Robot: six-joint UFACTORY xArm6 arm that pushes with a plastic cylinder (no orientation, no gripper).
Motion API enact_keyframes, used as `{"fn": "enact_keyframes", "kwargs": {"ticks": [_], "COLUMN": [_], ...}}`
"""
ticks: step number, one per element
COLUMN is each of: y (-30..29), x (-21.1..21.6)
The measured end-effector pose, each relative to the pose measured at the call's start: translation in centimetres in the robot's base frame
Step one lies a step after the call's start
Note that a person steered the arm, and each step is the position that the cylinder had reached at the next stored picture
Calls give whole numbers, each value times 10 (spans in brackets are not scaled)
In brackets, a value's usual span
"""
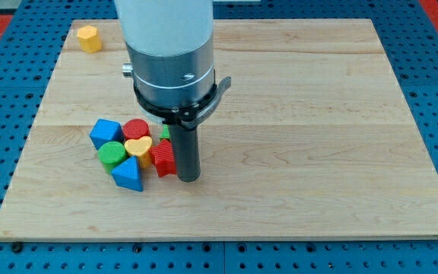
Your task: Move the green star left a bit
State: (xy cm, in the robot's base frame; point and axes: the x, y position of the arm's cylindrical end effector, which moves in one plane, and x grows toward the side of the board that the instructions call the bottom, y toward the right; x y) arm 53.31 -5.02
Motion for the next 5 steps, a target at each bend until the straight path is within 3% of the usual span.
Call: {"fn": "enact_keyframes", "kwargs": {"ticks": [3, 5], "y": [-20, 0], "x": [-8, -8]}}
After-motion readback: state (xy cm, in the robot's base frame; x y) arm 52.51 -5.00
